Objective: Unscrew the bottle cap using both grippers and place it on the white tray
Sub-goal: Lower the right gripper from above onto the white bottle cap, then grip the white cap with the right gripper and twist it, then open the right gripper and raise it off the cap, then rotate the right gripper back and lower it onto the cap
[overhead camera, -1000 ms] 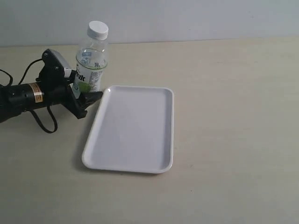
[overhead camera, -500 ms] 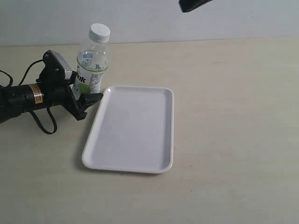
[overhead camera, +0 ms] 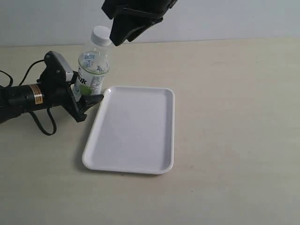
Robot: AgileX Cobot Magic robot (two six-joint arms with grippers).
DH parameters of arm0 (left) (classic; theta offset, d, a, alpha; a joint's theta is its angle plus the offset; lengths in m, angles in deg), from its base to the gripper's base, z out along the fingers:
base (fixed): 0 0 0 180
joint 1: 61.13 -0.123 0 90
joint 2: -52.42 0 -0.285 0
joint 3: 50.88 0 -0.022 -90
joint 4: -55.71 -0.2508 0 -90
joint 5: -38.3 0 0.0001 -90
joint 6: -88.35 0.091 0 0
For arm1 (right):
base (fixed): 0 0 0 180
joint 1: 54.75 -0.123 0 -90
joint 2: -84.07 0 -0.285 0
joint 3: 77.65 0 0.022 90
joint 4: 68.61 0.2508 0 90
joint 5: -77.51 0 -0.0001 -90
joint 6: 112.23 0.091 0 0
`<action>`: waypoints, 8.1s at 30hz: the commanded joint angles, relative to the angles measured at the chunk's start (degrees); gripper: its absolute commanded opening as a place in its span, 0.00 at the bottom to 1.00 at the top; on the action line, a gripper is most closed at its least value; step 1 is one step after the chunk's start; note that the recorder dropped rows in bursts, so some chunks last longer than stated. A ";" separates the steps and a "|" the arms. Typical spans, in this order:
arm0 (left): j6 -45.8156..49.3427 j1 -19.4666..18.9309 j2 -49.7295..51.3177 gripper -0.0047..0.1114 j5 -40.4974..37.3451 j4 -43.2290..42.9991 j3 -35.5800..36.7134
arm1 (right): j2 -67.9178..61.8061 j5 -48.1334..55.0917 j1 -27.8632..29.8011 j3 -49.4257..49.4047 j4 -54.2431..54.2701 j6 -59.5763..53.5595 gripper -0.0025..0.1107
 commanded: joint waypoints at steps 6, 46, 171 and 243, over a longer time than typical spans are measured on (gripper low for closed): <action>1.34 0.30 -1.03 0.04 1.86 -1.52 0.16 | -0.54 -10.40 -0.07 0.47 2.36 -2.93 0.55; 1.66 0.30 -1.03 0.04 2.07 -1.52 0.16 | -5.47 -11.95 -0.07 0.47 6.55 -4.84 0.55; -7.85 0.30 -1.48 0.04 3.32 -7.28 0.16 | -5.26 -10.34 -4.05 2.68 0.52 -83.48 0.02; -7.62 0.30 -1.48 0.04 3.46 -4.76 0.16 | -1.46 -11.49 -11.27 7.94 -20.86 10.07 0.66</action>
